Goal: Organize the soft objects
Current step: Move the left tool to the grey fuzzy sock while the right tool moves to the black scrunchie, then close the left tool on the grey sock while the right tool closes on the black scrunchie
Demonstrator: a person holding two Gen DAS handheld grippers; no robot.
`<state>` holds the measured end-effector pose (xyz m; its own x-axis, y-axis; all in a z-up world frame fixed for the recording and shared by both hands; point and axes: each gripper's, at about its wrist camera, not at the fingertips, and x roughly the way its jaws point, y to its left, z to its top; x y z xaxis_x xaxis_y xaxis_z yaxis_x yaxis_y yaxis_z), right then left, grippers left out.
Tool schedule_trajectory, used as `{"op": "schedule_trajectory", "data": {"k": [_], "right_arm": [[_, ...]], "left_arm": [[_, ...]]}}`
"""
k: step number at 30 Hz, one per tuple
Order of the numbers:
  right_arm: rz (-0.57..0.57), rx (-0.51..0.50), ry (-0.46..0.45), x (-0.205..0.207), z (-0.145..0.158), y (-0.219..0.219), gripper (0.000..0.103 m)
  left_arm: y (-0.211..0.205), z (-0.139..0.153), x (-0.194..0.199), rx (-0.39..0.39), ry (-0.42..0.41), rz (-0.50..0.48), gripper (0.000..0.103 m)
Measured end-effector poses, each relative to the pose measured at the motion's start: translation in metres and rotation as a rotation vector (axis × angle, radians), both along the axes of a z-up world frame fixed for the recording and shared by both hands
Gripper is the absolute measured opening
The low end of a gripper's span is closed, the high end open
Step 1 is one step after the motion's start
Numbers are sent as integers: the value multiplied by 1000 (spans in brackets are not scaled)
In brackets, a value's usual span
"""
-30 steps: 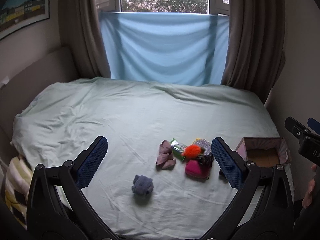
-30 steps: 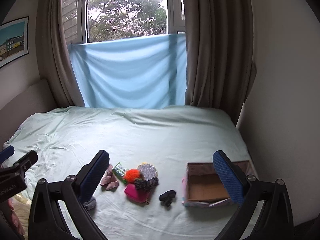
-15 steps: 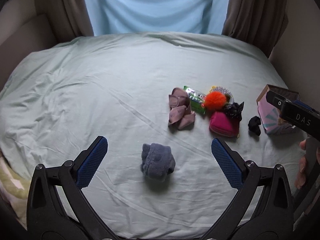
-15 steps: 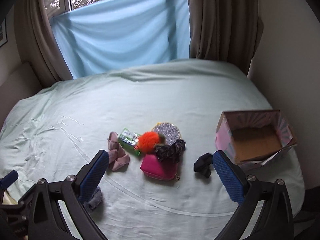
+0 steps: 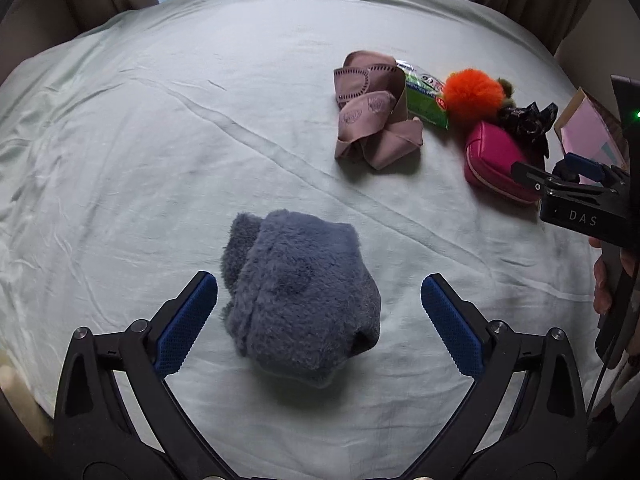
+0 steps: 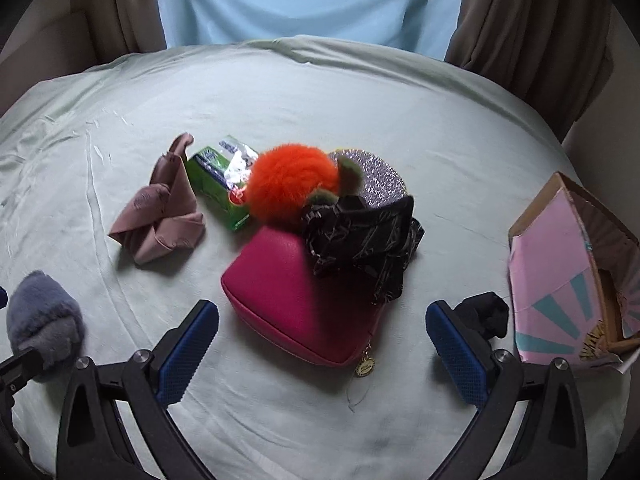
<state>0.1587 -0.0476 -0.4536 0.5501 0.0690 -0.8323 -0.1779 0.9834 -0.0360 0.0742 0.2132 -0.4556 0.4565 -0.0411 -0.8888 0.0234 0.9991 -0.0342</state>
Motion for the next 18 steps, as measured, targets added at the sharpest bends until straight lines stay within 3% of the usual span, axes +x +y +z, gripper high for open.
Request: {"op": "schedule_trajectory", "data": {"k": [4, 10, 15, 18], "right_arm": [[-43, 130, -61, 3, 1, -20, 103], [-98, 143, -87, 24, -8, -26, 103], [-102, 159, -95, 39, -13, -28, 89], [-99, 172, -97, 47, -16, -29, 80]], "left_arm": [[-6, -15, 8, -1, 5, 6, 101], [-7, -26, 16, 18, 5, 19, 97], [-2, -30, 24, 35, -2, 30, 89], [1, -32, 32, 49, -4, 41, 75]]}}
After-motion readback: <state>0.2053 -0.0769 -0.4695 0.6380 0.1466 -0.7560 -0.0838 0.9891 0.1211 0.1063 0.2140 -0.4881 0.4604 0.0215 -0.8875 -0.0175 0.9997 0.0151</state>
